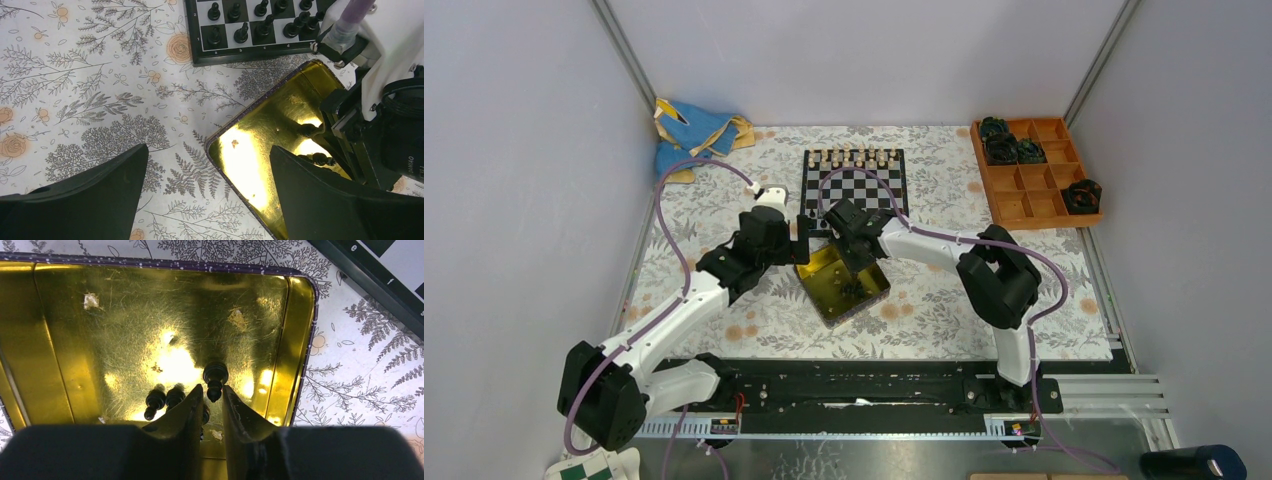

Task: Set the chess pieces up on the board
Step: Pick up the chess piece from the storage box.

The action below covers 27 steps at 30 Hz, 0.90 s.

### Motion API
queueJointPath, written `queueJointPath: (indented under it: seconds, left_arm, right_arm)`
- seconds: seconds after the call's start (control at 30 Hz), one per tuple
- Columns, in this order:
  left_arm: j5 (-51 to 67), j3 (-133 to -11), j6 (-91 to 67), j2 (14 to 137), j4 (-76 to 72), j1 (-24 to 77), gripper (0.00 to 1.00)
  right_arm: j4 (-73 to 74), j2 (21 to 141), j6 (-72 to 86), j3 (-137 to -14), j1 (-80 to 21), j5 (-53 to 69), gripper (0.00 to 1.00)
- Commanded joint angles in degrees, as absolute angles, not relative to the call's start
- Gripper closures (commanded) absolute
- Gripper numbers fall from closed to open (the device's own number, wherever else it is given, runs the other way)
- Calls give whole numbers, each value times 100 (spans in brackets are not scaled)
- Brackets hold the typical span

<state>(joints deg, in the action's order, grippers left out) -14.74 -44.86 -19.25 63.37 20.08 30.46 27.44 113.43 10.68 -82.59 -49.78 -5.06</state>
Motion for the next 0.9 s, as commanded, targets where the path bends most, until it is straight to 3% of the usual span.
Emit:
queueJointPath:
  seconds: [0.0, 0.07, 0.2, 0.87]
  left_arm:
    - [-1536, -4474, -1784, 6363, 1653, 2976, 1]
    - [-1528, -4459, -1784, 6363, 1637, 2966, 1]
    - [-1503, -4443, -1784, 6380, 1623, 2942, 1]
    - [-1458, -4447, -1749, 6346, 1589, 2918, 1]
  right_arm:
    - [2694, 11432, 992, -8430, -5024, -474, 77]
    - [2698, 11439, 981, -8460, -5027, -498, 88]
    - [2747, 11442, 958, -8532, -5023, -606, 100]
    - [2691, 10959, 1029, -9112, -4897, -739, 100]
